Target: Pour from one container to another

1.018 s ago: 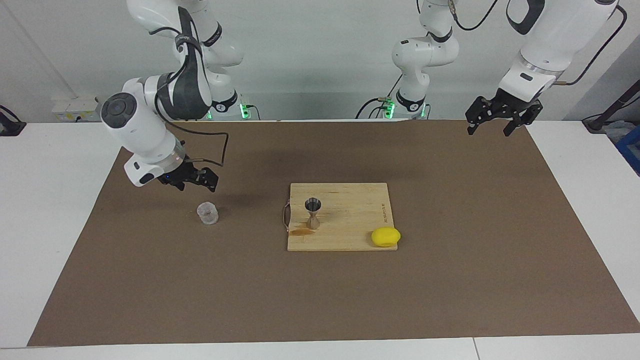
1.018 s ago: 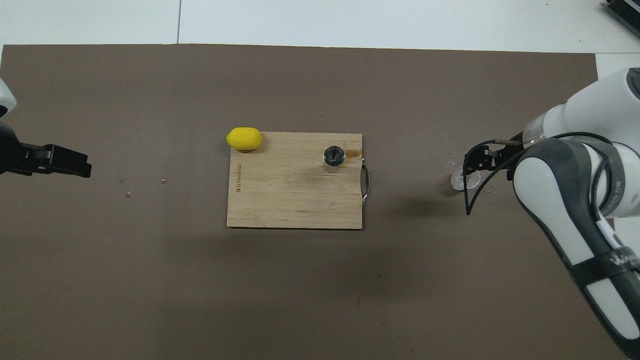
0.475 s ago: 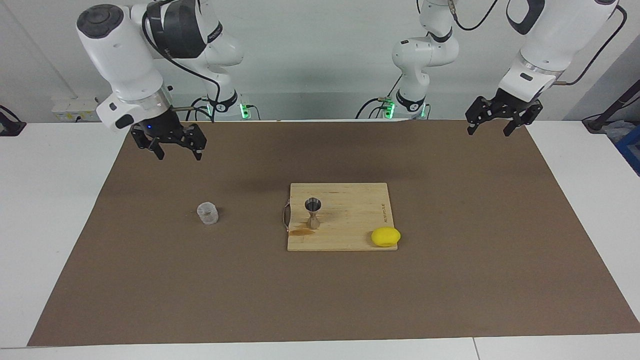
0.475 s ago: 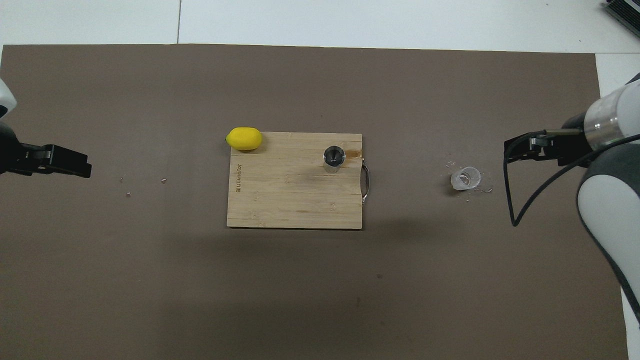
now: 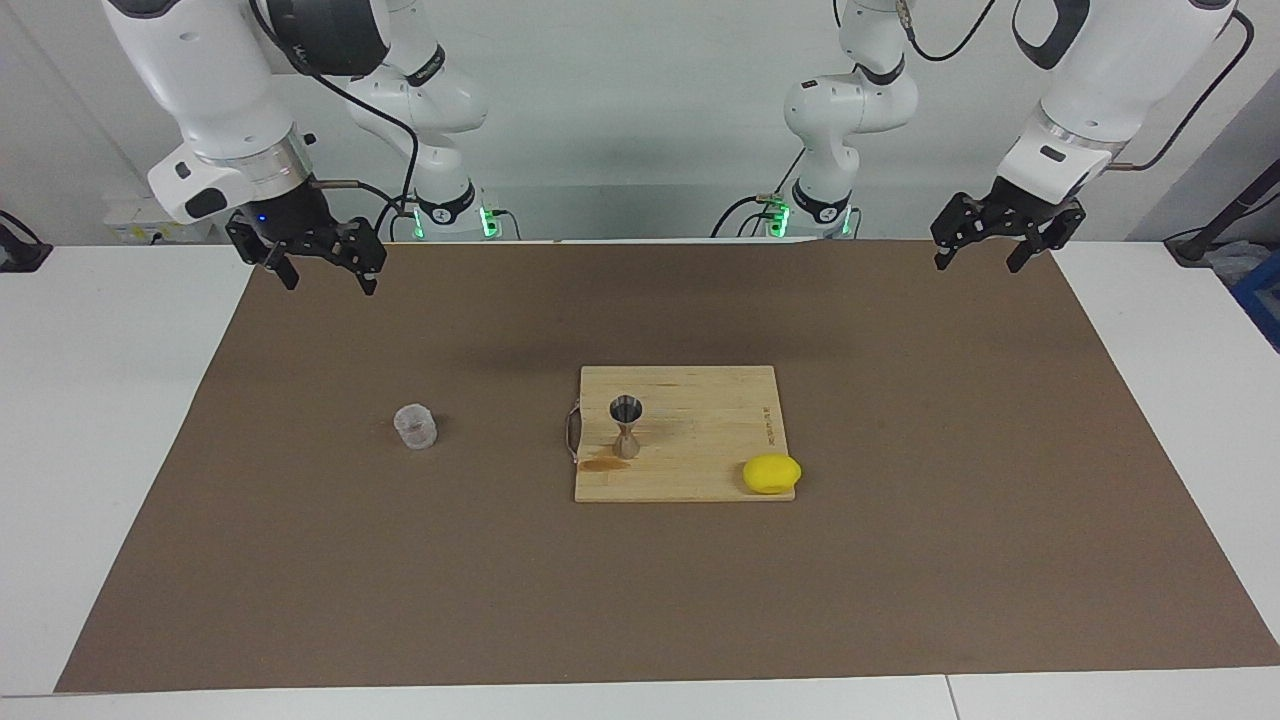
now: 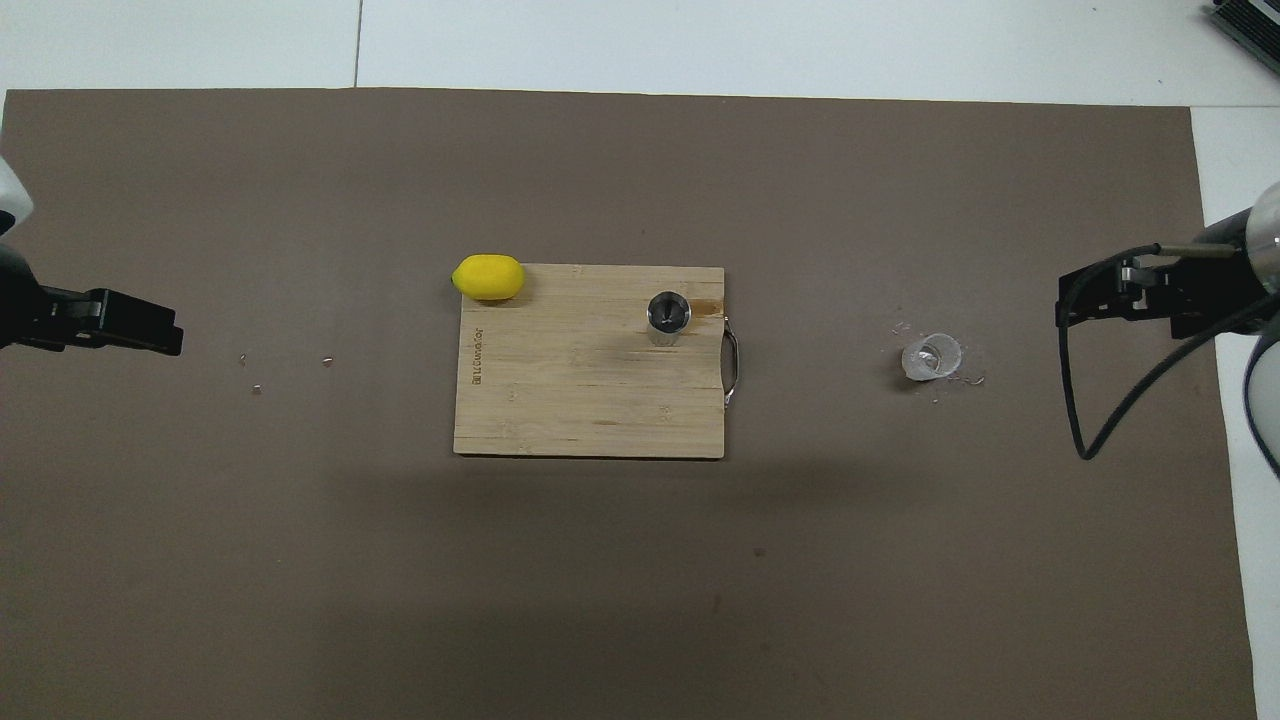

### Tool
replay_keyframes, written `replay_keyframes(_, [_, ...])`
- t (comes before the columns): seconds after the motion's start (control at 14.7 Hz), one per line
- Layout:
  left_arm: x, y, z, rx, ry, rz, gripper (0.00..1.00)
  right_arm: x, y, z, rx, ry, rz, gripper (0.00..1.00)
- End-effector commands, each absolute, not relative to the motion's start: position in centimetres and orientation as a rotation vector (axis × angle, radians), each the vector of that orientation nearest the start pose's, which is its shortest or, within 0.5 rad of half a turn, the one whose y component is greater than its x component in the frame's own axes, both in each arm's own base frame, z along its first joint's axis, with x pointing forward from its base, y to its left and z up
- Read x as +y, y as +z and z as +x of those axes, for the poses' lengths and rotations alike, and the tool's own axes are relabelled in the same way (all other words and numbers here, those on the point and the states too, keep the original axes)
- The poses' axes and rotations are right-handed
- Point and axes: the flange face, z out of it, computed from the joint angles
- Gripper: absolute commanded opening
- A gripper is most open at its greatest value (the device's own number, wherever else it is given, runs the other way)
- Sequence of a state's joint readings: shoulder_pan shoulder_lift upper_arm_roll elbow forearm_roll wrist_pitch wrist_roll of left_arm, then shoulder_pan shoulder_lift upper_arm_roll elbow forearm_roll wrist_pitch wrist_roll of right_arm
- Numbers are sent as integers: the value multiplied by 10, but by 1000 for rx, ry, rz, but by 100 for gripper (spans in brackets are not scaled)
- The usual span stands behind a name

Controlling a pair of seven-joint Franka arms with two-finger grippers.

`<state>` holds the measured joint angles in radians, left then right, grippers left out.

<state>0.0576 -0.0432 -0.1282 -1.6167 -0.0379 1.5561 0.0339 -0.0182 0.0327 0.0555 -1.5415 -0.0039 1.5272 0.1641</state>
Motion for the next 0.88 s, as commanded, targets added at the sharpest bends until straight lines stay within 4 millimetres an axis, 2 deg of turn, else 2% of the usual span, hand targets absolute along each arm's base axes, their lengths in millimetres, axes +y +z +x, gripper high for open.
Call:
replay_keyframes(0.0, [-41, 626, 529, 180, 28, -3172, 100, 8, 615, 562, 250, 131, -3102, 100])
replay_keyframes(0.2, [-41, 626, 529, 180, 28, -3172, 100, -1, 614, 558, 275, 130, -3100, 100])
replay_keyframes(0.41, [-41, 626, 529, 180, 28, -3172, 100, 13, 607, 554, 258, 144, -3115, 100])
replay_keyframes(0.54, [-41, 626, 529, 180, 28, -3172, 100, 36, 598, 545, 253, 138, -3131, 100])
replay_keyframes(0.68, [-41, 626, 529, 180, 28, -3172, 100, 38, 592, 542, 328, 121, -3128, 100])
replay_keyframes(0.81, [-41, 626, 529, 180, 28, -3172, 100, 33, 592, 544, 244, 117, -3131, 100])
